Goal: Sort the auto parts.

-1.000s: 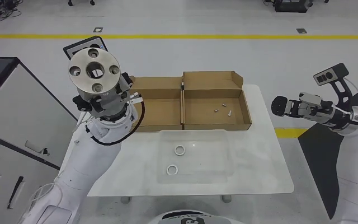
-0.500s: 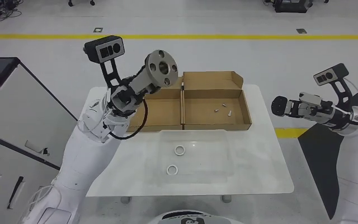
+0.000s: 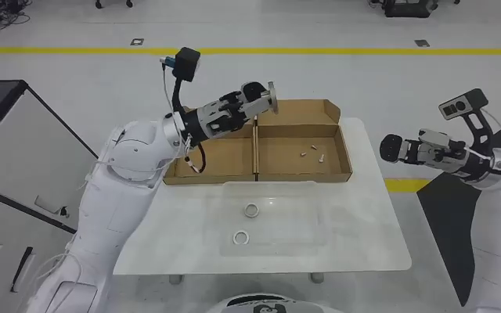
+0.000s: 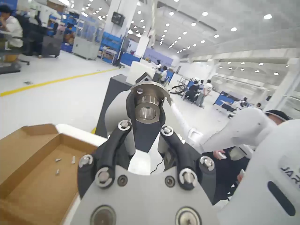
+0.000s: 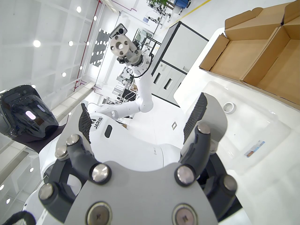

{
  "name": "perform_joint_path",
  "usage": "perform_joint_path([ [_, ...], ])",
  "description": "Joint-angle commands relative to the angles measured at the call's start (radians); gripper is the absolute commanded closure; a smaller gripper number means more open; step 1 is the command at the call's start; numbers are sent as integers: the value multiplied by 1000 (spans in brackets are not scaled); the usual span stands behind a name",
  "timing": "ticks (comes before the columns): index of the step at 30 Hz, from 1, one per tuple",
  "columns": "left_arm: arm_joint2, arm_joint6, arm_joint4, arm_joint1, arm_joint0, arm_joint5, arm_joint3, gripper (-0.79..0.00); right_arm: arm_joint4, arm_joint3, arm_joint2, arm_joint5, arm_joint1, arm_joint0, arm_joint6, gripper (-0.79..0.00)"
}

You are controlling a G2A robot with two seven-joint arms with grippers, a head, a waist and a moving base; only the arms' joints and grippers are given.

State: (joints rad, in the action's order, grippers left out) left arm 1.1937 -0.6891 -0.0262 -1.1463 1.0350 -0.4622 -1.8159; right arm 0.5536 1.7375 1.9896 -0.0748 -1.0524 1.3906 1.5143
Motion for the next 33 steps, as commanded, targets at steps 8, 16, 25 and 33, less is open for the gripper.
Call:
perform_joint_path([
  [8,1,-186,-245,21,-6,111,32,0,0,0,0,0,0,0,0,-785],
  [16,-84,-298,-404,17,-100,224,111,0,0,0,0,0,0,0,0,-785],
  [25,-248,-358,-564,-14,-285,213,341,0,0,0,0,0,0,0,0,-785],
  [33,-390,-340,-660,-59,-397,175,595,0,0,0,0,0,0,0,0,-785],
])
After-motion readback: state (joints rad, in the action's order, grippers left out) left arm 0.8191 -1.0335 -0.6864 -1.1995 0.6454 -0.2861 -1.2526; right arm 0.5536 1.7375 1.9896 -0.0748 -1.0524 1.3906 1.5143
